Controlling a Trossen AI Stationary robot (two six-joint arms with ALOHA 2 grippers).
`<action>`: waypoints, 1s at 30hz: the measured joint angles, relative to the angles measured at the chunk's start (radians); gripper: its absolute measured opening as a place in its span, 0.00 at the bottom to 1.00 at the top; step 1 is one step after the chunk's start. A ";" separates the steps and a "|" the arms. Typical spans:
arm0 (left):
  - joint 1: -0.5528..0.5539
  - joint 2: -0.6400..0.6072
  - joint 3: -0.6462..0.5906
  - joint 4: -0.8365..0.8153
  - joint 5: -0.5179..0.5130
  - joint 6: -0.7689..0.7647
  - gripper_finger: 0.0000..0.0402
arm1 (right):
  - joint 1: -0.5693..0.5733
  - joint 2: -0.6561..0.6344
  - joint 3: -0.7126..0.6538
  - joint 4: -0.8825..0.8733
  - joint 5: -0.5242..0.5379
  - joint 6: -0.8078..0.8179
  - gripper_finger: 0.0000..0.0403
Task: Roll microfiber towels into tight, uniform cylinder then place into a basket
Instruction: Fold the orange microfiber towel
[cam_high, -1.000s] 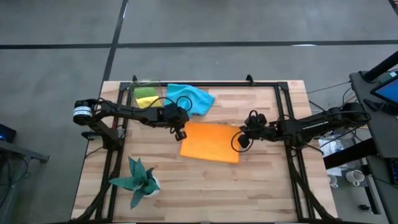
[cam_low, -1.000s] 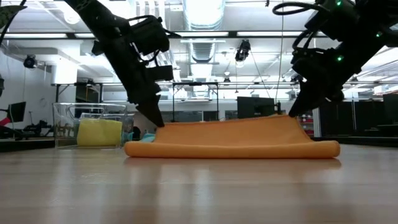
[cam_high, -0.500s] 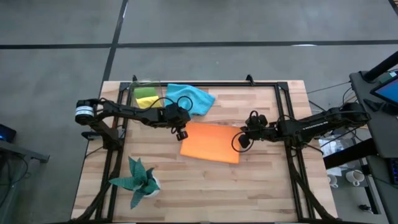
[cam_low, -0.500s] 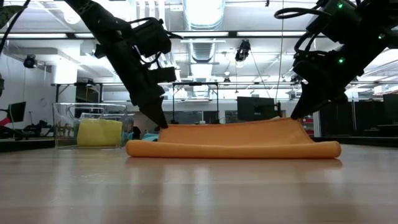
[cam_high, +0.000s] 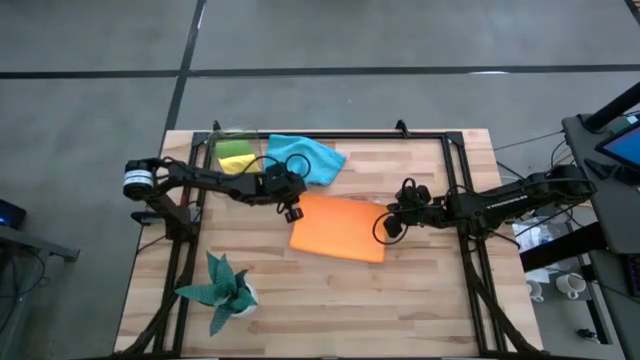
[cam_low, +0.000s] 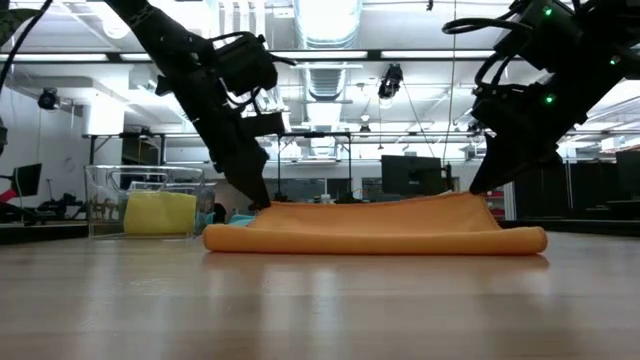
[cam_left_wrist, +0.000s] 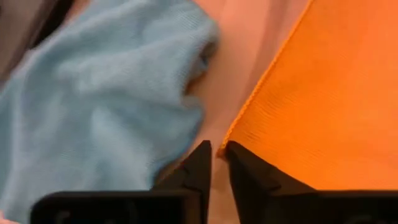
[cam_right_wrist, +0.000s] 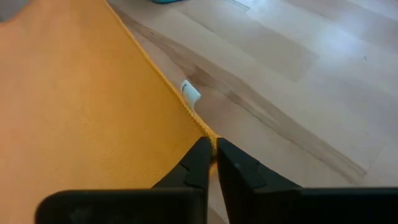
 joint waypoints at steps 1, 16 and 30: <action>0.002 0.000 0.001 0.000 -0.008 0.005 0.14 | 0.000 0.000 0.000 0.000 0.000 -0.001 0.08; 0.022 -0.021 0.052 -0.033 -0.030 0.086 0.57 | -0.024 -0.003 0.027 0.000 0.097 -0.106 0.52; -0.173 -0.084 -0.040 0.050 0.212 0.132 0.60 | 0.131 -0.009 -0.005 0.119 0.097 -0.171 0.53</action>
